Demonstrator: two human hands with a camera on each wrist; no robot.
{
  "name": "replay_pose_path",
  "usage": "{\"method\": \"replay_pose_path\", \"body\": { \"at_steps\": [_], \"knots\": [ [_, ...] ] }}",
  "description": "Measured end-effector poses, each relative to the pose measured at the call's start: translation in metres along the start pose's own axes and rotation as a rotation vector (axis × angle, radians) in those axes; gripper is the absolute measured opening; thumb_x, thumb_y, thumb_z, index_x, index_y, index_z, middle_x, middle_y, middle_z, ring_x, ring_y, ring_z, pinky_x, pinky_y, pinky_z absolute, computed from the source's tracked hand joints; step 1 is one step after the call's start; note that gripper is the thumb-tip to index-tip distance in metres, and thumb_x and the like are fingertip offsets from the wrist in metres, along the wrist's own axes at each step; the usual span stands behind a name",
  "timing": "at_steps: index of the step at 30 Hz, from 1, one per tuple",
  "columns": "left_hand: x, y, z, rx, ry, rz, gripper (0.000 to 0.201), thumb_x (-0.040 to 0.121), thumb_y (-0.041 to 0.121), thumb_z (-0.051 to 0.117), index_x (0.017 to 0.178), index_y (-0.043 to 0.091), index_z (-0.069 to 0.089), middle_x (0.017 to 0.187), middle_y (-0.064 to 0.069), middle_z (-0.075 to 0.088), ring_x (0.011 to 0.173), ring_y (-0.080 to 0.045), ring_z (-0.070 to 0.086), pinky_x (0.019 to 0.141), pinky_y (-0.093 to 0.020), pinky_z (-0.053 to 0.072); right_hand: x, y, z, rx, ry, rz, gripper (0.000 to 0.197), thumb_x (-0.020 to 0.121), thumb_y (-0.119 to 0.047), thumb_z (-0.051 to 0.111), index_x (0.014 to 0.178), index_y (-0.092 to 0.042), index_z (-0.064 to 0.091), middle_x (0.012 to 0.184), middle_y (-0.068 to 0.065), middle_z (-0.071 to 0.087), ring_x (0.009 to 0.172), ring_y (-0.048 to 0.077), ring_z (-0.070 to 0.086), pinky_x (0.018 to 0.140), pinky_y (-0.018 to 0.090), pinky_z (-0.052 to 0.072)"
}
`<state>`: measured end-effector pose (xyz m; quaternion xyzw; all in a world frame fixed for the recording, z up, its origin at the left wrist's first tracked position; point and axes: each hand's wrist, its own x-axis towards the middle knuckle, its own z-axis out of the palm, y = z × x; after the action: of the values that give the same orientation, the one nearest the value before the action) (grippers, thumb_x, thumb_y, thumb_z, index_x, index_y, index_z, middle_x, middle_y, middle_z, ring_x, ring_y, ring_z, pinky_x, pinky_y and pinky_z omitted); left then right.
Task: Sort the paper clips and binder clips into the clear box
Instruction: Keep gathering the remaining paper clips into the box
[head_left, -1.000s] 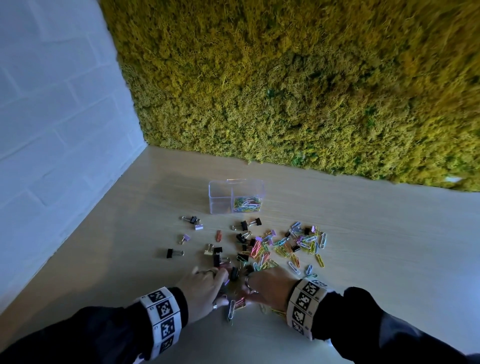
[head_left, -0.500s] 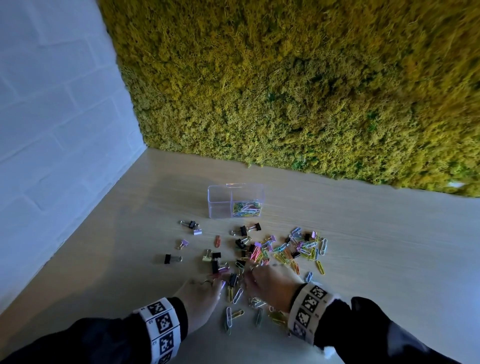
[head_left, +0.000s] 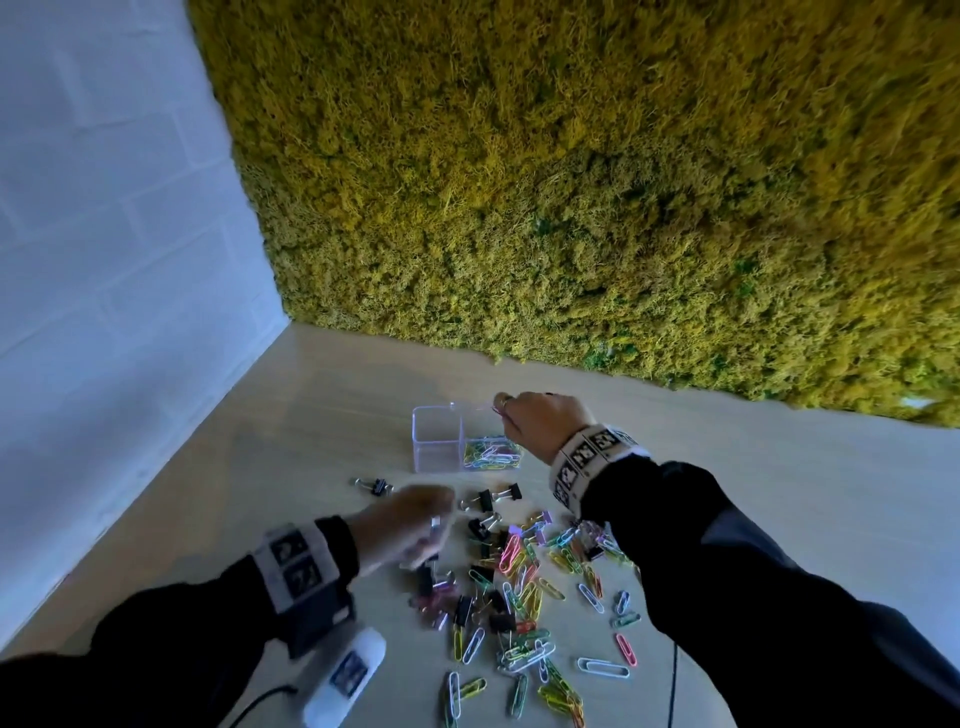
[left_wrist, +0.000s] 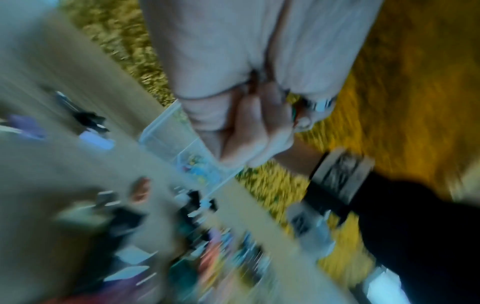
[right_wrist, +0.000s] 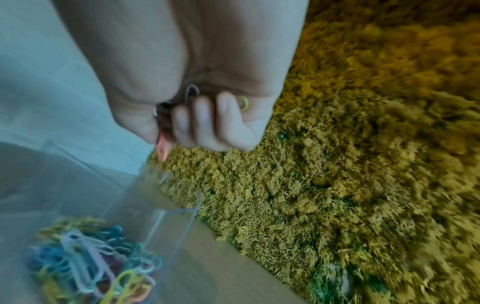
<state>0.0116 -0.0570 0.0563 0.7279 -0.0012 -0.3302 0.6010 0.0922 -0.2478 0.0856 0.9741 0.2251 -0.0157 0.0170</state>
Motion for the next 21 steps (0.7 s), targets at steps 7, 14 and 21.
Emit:
{"method": "replay_pose_path", "body": {
  "at_steps": [7,14,21],
  "knots": [
    [0.042,0.06,-0.016,-0.671,0.084,0.09,0.033,0.082,0.016,0.027,0.05,0.015,0.035,0.038,0.003,0.03,0.028,-0.009,0.024,0.029,-0.009,0.018,0.035,0.006,0.003,0.046,-0.037,0.015,0.028,0.096,-0.028,0.039,0.109,-0.008,0.055,0.108,0.009,0.059,0.097,0.025,0.058,0.077,0.034,0.047],
    [0.08,0.066,-0.02,-0.71,0.156,0.04,0.029,0.082,0.018,0.025,0.057,0.015,0.039,0.041,-0.001,0.037,0.028,-0.01,0.023,0.031,-0.008,0.016,0.053,-0.006,0.025,1.198,0.091,0.319,0.018,0.098,-0.018,0.033,0.083,-0.023,0.041,0.074,-0.013,0.037,0.066,0.0,0.036,0.064,0.014,0.032],
    [0.095,0.067,-0.025,-0.657,0.172,-0.034,0.029,0.082,0.023,0.035,0.053,0.017,0.039,0.041,0.002,0.036,0.027,-0.009,0.023,0.032,-0.009,0.017,0.027,0.004,0.043,1.02,0.337,0.166,0.028,0.096,-0.009,0.035,0.101,-0.008,0.063,0.098,0.007,0.069,0.086,0.007,0.06,0.074,0.009,0.044]
  ]
}}
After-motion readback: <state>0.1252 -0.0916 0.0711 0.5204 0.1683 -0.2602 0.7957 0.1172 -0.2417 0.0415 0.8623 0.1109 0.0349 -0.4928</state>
